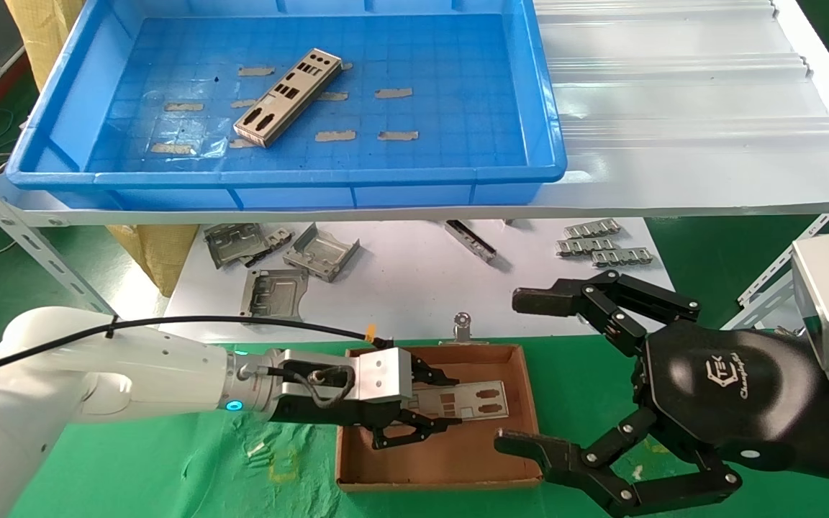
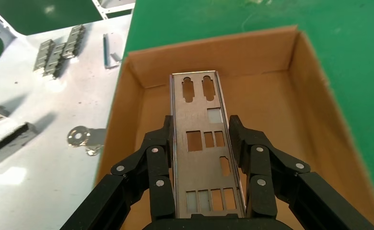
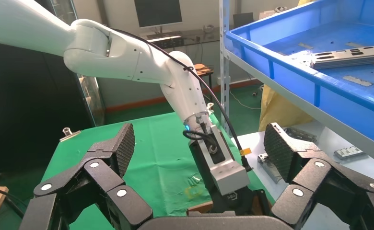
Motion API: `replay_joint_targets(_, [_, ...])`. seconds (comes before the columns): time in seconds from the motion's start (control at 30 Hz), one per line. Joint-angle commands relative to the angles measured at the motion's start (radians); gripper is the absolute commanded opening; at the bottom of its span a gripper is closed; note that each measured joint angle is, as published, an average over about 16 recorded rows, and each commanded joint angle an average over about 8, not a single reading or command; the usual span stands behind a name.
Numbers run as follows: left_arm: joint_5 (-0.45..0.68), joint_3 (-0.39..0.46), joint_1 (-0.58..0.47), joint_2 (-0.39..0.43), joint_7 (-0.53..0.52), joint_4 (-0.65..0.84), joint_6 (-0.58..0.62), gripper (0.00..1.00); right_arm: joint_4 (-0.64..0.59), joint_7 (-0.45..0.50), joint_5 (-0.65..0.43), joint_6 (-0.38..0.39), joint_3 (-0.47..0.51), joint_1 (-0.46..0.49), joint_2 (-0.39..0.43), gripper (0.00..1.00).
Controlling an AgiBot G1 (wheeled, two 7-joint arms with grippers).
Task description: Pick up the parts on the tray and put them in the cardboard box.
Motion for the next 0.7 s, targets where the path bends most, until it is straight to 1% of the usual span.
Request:
replay_joint_targets(0.03, [0.004,0.001,-0.005,0.015,0.035,0.032,-0.011,0.72,0.0,0.0,0.0,0.0,0.0,0.0,0.0,1.0])
replay_joint_targets(0.1, [0.002,-0.001,-0.009,0.022,0.057,0.055,-0.02,0.95,0.0,0.0,0.0,0.0,0.0,0.0,0.0,1.0])
replay_joint_targets(0.13, [0.001,-0.001,-0.011,0.025,0.065,0.066,-0.024,1.0,0.0,0.0,0.0,0.0,0.0,0.0,0.0,1.0])
replay_joint_targets(0.33, [-0.01,-0.003,-0.017,0.035,0.089,0.107,-0.025,1.0,0.0,0.0,0.0,0.0,0.0,0.0,0.0,1.0])
replay_joint_targets(0.7, [-0.032,-0.001,-0.027,0.034,0.101,0.117,0.006,1.0,0.0,0.0,0.0,0.0,0.0,0.0,0.0,1.0])
